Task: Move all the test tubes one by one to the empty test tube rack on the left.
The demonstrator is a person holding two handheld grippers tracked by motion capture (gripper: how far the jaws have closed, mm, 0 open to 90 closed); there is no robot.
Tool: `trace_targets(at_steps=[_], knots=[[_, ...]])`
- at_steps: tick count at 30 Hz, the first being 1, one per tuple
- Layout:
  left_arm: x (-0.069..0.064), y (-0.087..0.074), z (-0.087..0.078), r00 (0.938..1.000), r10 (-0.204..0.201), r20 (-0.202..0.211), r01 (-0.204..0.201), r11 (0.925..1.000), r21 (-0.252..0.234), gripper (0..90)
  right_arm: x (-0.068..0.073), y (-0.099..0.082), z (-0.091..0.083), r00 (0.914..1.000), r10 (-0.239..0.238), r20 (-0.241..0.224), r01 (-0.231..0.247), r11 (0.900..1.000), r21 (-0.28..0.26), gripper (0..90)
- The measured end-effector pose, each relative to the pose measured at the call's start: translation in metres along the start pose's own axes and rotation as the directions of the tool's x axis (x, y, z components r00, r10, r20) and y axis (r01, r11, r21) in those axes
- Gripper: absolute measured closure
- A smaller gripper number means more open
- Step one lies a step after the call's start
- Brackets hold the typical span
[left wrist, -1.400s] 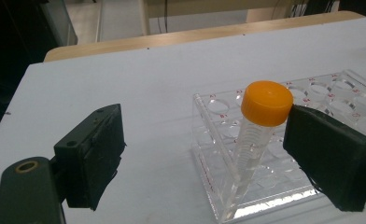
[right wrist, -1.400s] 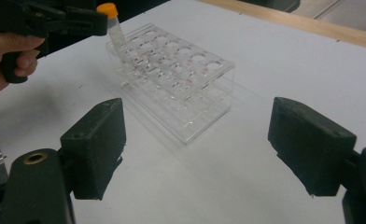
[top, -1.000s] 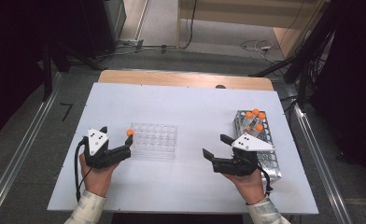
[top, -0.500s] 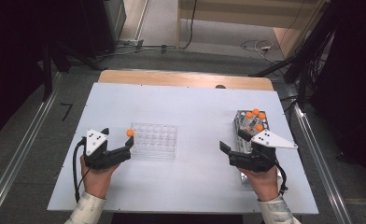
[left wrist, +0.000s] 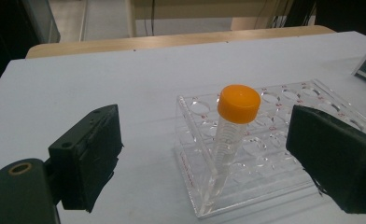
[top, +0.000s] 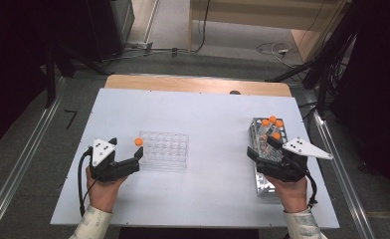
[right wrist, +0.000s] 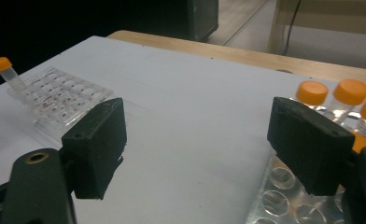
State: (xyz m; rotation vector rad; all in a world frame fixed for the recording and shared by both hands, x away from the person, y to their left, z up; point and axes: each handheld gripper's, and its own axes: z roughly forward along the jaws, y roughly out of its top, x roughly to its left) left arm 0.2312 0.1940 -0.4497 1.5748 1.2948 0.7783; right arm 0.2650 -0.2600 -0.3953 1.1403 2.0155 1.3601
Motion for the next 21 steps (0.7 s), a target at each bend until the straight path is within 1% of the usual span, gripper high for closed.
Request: trace_targets(at_steps=[6,9,12,17,21], knots=[[0.000,0.000,-0.001,1.0000,0.000,-0.003,0.000,1.0000,-0.002,11.0,-0.017,-0.003,-0.001,0.9976,0.021,0.066,-0.021,0.9998,0.003,18.2],[0.000,-0.001,-0.002,1.0000,-0.002,-0.003,0.002,1.0000,-0.004,11.0,-0.028,-0.007,0.001,0.9943,0.039,0.100,-0.041,0.9990,0.016,18.2],[0.001,-0.001,-0.002,1.0000,-0.001,-0.004,0.001,1.0000,-0.003,11.0,-0.036,-0.011,0.003,0.9894,0.040,0.140,-0.044,0.9985,0.032,18.2],[0.000,-0.001,-0.001,1.0000,-0.001,-0.002,0.001,1.0000,-0.001,11.0,-0.049,-0.013,0.008,0.9848,0.070,0.159,-0.079,0.9957,0.050,19.1],[-0.001,-0.001,-0.001,1.0000,0.005,-0.002,-0.005,1.0000,0.000,11.0,-0.054,-0.014,0.013,0.9806,0.072,0.182,-0.087,0.9935,0.073,21.2]])
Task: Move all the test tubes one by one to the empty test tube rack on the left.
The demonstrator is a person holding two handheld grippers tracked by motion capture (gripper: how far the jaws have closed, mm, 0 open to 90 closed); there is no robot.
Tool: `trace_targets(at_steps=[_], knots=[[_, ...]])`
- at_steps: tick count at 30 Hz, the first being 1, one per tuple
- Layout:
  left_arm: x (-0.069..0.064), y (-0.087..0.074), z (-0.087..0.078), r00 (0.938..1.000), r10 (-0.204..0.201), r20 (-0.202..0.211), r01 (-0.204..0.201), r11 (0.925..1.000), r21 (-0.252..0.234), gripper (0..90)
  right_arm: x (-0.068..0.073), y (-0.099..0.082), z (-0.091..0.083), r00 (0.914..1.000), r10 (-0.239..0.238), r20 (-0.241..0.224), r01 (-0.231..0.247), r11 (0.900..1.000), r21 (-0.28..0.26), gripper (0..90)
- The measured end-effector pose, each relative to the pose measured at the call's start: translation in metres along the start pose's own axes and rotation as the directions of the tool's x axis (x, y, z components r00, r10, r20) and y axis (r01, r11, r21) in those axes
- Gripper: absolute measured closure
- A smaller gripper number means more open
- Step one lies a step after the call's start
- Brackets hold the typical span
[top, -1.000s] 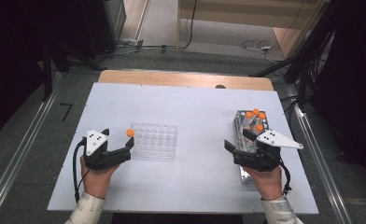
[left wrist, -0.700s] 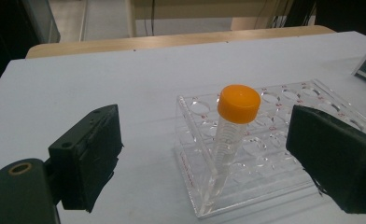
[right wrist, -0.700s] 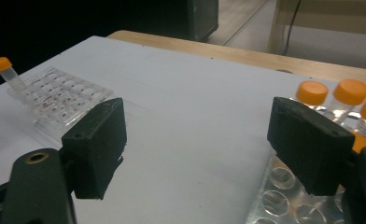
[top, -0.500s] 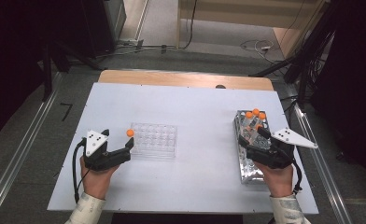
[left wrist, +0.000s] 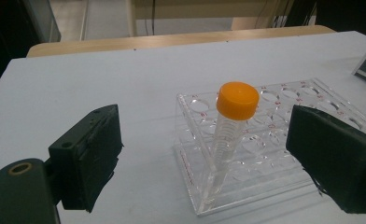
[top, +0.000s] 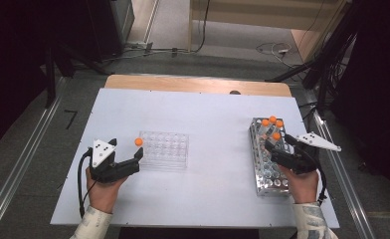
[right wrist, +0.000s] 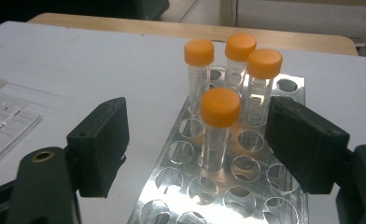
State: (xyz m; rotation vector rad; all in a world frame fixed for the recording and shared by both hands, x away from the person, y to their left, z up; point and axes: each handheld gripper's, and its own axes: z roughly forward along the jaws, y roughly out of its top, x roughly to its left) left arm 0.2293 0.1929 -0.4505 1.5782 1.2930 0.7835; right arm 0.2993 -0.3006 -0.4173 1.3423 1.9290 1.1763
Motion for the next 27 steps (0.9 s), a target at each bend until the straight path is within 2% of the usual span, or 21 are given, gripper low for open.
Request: trace_targets(at_steps=[12,19,27], knots=[[0.000,0.000,0.000,1.0000,-0.001,-0.001,0.001,1.0000,-0.002,11.0,-0.005,0.002,0.017,0.9990,0.001,0.045,-0.004,0.9971,0.076,32.0],[0.000,0.000,0.000,1.0000,-0.003,0.000,0.003,1.0000,-0.004,11.0,-0.005,0.003,0.022,0.9986,-0.001,0.052,-0.004,0.9944,0.106,36.7],[-0.001,0.000,0.000,1.0000,-0.002,0.000,0.002,1.0000,-0.005,11.1,-0.004,0.004,0.028,0.9972,-0.004,0.075,-0.007,0.9890,0.148,48.1]])
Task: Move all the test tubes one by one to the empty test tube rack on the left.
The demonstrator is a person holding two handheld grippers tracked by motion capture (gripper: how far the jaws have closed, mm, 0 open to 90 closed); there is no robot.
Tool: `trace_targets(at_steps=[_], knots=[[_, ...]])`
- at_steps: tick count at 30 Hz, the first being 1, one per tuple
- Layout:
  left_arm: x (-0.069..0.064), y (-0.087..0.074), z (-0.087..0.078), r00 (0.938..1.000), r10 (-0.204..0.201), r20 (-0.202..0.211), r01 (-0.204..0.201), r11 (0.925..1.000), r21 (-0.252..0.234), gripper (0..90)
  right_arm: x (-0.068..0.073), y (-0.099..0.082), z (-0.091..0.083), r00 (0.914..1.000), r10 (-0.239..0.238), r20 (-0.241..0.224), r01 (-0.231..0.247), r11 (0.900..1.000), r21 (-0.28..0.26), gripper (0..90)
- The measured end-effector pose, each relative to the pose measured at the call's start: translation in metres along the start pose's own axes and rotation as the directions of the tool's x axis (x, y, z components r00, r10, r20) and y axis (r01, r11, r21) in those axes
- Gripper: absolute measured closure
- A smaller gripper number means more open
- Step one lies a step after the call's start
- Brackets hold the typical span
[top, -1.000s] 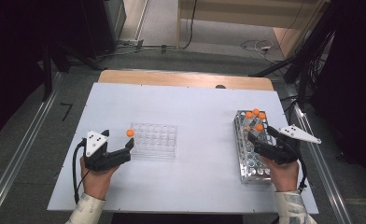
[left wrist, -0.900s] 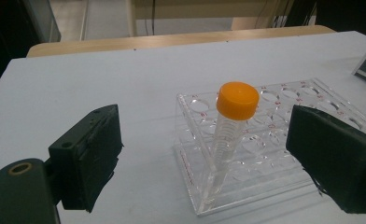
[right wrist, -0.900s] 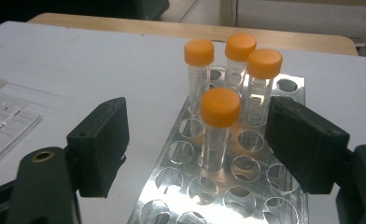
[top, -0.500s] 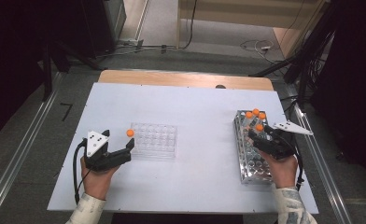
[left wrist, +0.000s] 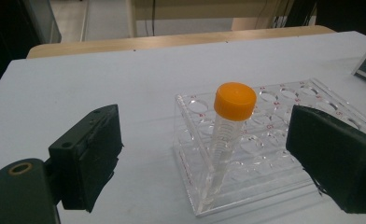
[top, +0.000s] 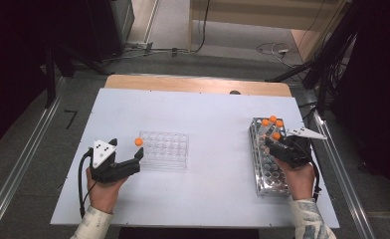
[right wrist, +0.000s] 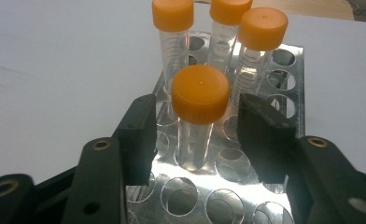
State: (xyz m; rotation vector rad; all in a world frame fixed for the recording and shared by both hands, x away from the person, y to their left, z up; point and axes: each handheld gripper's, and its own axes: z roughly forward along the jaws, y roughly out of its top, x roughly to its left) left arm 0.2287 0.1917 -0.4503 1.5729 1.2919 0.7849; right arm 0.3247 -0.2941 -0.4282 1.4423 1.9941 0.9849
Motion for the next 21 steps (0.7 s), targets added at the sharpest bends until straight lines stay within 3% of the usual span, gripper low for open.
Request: trace_targets(at_steps=[10,14,21], knots=[[-0.0006,-0.0001,-0.0002,1.0000,0.001,0.003,-0.001,1.0000,-0.001,11.3,0.0024,0.0023,0.0088,0.9994,-0.008,0.035,0.005,0.9964,0.084,56.3],[-0.0004,-0.0001,-0.0002,1.0000,0.001,0.001,-0.001,1.0000,0.000,11.3,0.0028,0.0023,0.0090,0.9988,-0.009,0.049,0.005,0.9964,0.085,61.4],[-0.0002,0.0004,-0.0011,1.0000,0.000,0.001,0.000,1.0000,-0.004,11.3,0.0053,0.0016,0.0065,0.9993,-0.023,0.031,0.021,0.9978,0.063,71.1]])
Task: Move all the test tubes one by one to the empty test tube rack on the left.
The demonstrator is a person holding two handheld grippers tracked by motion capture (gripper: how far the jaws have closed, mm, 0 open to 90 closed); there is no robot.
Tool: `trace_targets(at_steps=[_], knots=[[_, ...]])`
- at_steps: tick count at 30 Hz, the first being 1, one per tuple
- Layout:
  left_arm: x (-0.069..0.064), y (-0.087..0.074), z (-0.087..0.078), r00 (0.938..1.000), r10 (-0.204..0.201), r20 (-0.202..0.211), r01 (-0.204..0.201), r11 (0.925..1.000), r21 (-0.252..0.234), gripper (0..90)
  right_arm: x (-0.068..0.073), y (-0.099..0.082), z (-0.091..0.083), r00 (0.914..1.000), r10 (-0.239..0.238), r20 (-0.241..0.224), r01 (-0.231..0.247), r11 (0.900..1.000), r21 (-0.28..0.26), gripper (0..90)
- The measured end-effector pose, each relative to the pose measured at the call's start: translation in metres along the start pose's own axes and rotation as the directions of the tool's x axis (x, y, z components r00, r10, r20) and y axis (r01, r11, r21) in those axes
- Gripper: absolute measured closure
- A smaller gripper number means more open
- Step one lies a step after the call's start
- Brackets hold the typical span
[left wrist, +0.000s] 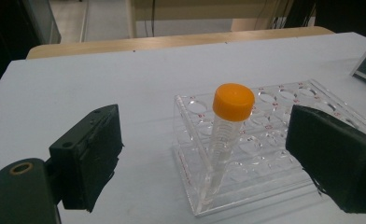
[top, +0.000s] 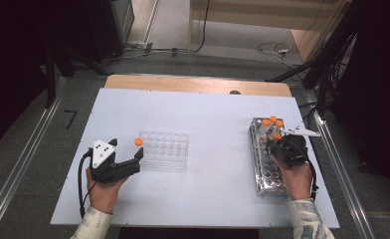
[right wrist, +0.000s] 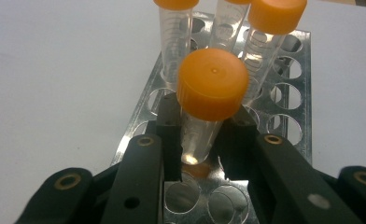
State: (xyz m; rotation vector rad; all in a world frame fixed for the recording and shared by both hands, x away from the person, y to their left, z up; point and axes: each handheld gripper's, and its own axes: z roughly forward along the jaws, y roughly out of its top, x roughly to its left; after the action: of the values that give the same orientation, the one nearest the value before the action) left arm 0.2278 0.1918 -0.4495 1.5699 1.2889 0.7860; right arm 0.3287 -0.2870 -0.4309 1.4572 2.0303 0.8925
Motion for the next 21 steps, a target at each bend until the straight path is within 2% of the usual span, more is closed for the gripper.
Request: trace_targets(at_steps=[6,11,18,21], knots=[[0.000,0.000,0.000,1.0000,-0.001,0.000,0.001,1.0000,-0.002,11.3,-0.003,-0.001,-0.005,0.9996,0.019,-0.020,-0.020,0.9990,-0.041,71.5],[0.001,0.001,-0.001,1.0000,-0.001,0.000,0.001,1.0000,-0.006,11.3,-0.003,0.000,-0.010,0.9997,0.019,-0.017,-0.020,0.9971,-0.074,71.6],[-0.002,0.004,-0.003,0.9999,0.006,-0.009,-0.006,1.0000,0.008,11.3,-0.004,0.006,-0.027,0.9994,0.030,-0.017,-0.032,0.9898,-0.139,71.8],[-0.003,0.005,-0.005,0.9999,0.014,-0.007,-0.014,0.9999,-0.001,11.3,-0.003,0.008,-0.036,0.9997,0.020,-0.014,-0.022,0.9853,-0.169,71.8]])
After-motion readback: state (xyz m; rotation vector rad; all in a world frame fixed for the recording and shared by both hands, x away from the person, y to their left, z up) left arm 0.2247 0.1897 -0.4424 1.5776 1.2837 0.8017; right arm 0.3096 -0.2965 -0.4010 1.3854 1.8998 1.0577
